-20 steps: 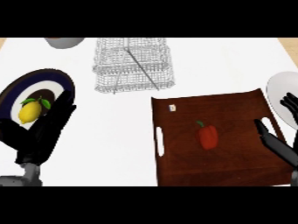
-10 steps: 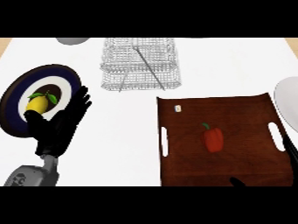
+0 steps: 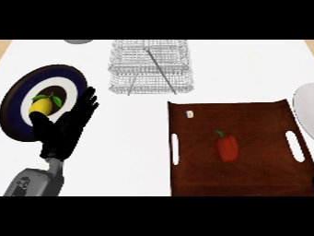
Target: Pick the bell pepper from the tray and place it in the tiered basket
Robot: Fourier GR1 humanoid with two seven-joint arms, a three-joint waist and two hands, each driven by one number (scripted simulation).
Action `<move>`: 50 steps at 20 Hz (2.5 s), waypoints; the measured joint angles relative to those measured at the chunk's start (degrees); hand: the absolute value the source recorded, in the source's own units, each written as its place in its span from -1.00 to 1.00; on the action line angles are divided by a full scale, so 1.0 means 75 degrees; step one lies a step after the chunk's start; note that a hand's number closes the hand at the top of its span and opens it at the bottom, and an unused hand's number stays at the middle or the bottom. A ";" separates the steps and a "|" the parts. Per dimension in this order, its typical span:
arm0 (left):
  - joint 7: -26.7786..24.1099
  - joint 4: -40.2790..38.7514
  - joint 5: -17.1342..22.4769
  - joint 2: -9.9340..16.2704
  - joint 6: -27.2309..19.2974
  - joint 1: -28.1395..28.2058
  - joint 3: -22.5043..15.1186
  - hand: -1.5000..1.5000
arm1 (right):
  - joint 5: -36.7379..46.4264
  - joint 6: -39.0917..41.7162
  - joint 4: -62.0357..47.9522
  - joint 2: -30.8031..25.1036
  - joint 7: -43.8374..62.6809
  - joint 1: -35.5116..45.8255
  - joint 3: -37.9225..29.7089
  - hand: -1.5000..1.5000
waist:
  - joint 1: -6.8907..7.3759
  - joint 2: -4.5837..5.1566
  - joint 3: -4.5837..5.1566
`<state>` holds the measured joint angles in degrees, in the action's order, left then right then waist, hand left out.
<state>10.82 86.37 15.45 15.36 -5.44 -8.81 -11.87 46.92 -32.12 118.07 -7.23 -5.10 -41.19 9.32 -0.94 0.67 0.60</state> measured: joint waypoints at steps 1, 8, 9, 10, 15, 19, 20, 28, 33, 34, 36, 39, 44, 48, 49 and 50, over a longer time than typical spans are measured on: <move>0.0041 -0.0011 0.0000 -0.0010 -0.0001 -0.0063 0.0002 0.00 | 0.0430 0.0122 0.0210 0.0157 0.0381 -0.0120 0.0170 -1.00 | 0.0030 0.0005 -0.0001; 0.0165 -0.0133 -0.0024 -0.0114 0.0080 -0.0331 -0.0057 0.00 | 0.3262 0.1209 0.1013 0.0807 0.3291 0.0110 0.1883 -1.00 | 0.0203 0.0003 -0.0025; 0.0092 -0.0202 -0.0067 -0.0168 0.0057 -0.0309 -0.0079 0.00 | 0.3613 0.1368 0.0975 0.0840 0.3761 0.0290 0.2069 -1.00 | 0.0216 0.0004 -0.0028; 0.0099 -0.0206 -0.0100 -0.0203 0.0028 -0.0317 -0.0105 0.00 | 0.3944 0.1544 0.0897 0.0867 0.4239 0.0519 0.2170 -1.00 | 0.0237 0.0005 -0.0031; 0.0086 -0.0315 -0.0099 -0.0259 0.0067 -0.0361 -0.0033 0.00 | 0.5374 0.2575 0.0526 0.0934 0.6604 0.1621 0.3138 -1.00 | 0.0225 -0.0029 -0.0049; 0.0091 -0.0291 -0.0152 -0.0312 0.0127 -0.0281 -0.0005 0.00 | 0.5573 0.3178 -0.0247 0.0948 0.8173 0.3001 0.3658 -1.00 | 0.0207 -0.0055 -0.0064; 0.0100 -0.0294 -0.0160 -0.0300 0.0167 -0.0263 0.0045 0.00 | 0.5532 0.3160 -0.0486 0.0948 0.8325 0.3168 0.3717 -1.00 | 0.0194 -0.0063 -0.0067; 0.0154 -0.0308 -0.0357 -0.0535 0.0209 -0.0230 0.0149 0.00 | 0.5269 0.3191 -0.1646 0.0932 0.8804 0.4117 0.3625 -1.00 | 0.0140 -0.0084 -0.0078; 0.0244 -0.0250 -0.0312 -0.0459 0.0427 -0.0203 0.0407 0.00 | 0.5408 0.2812 -0.2009 0.0937 0.8667 0.3997 0.3298 -1.00 | 0.0117 -0.0090 -0.0080; 0.0245 -0.0207 -0.0353 -0.0496 0.0424 -0.0192 0.0414 0.00 | 0.5436 0.2743 -0.2100 0.0937 0.8662 0.4019 0.3274 -1.00 | 0.0117 -0.0091 -0.0080; 0.0262 -0.0174 -0.0373 -0.0506 0.0486 -0.0176 0.0470 0.00 | 0.5456 0.2625 -0.2169 0.0938 0.8650 0.4010 0.3171 -1.00 | 0.0115 -0.0092 -0.0080; 0.0200 -0.0136 -0.0504 -0.0595 0.0517 -0.0031 0.0469 0.00 | 0.5377 0.2490 -0.2248 0.0946 0.8564 0.4048 0.2961 -1.00 | 0.0116 -0.0096 -0.0080; 0.0368 -0.0057 -0.0506 -0.0586 0.0720 -0.0103 0.0692 0.00 | 0.5210 0.2115 -0.2339 0.0916 0.8343 0.3964 0.2784 -1.00 | 0.0113 -0.0102 -0.0076; 0.0129 -0.0440 -0.0686 -0.0786 0.0740 -0.0240 0.0751 0.00 | 0.4909 0.1822 -0.2580 0.0915 0.8244 0.4191 0.2453 -1.00 | 0.0105 -0.0116 -0.0063; 0.0217 -0.0320 -0.0665 -0.0756 0.0795 -0.0203 0.0796 0.00 | 0.4860 0.1818 -0.2655 0.0920 0.8264 0.4276 0.2416 -1.00 | 0.0108 -0.0118 -0.0059; 0.0257 -0.0335 -0.0650 -0.0713 0.0861 -0.0239 0.0857 0.00 | 0.4767 0.1694 -0.2833 0.0925 0.8208 0.4382 0.2289 -1.00 | 0.0108 -0.0130 -0.0046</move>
<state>12.75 83.85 10.58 10.01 1.01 -10.60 -5.44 82.67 -19.41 96.82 -0.29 56.45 -8.32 26.49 -0.13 -0.31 0.25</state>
